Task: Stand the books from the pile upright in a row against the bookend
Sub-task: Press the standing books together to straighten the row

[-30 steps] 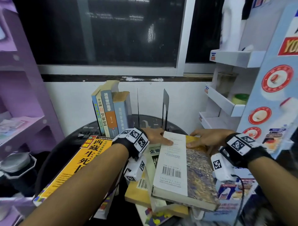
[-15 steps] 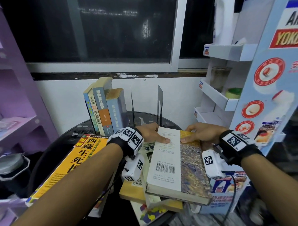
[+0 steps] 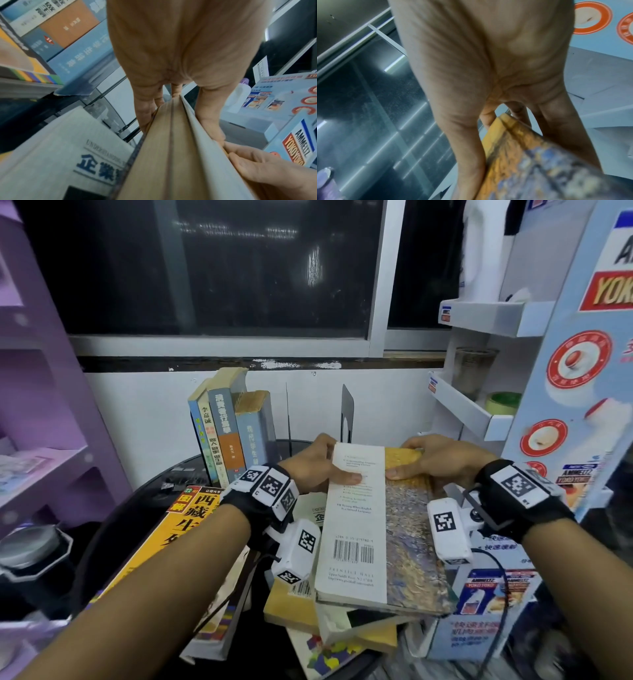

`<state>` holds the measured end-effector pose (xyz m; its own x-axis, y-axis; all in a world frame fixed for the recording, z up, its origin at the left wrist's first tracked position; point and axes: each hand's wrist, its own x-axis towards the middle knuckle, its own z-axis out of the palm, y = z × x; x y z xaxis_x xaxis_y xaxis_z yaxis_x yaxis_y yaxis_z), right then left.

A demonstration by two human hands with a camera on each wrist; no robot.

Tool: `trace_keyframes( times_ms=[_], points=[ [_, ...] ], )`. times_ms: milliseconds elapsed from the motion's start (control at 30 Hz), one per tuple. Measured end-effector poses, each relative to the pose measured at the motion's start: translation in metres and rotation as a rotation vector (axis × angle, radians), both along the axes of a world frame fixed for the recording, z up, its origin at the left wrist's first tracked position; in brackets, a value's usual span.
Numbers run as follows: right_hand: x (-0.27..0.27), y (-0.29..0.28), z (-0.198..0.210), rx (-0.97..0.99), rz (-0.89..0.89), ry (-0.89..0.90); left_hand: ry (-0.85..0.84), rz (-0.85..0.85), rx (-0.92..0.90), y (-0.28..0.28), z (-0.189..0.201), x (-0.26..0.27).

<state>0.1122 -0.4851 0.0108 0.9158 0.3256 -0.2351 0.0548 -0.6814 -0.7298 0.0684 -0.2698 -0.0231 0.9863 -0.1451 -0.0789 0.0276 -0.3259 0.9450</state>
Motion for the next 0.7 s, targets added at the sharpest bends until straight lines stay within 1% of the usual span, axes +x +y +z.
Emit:
trace_keyframes(
  times_ms=[100,200,333,433,567,700],
  points=[
    [-0.001,0.005,0.014,0.047,-0.024,-0.101,-0.104,0.038,-0.042,0.008,0.014,-0.002],
    [-0.006,0.013,0.029,0.079,-0.029,-0.217,-0.177,0.078,-0.127,0.018,0.028,-0.005],
    [-0.014,0.027,0.043,0.184,-0.001,-0.333,-0.254,0.144,-0.232,0.033,0.041,-0.009],
    [-0.020,0.036,0.050,0.184,0.044,-0.419,-0.315,0.165,-0.252,0.047,0.044,-0.011],
    [-0.033,0.044,0.057,0.166,0.169,-0.455,-0.352,0.139,-0.257,0.065,0.044,-0.016],
    [-0.043,0.048,0.066,0.184,0.292,-0.351,-0.357,0.045,-0.247,0.077,0.045,-0.020]
  ],
)
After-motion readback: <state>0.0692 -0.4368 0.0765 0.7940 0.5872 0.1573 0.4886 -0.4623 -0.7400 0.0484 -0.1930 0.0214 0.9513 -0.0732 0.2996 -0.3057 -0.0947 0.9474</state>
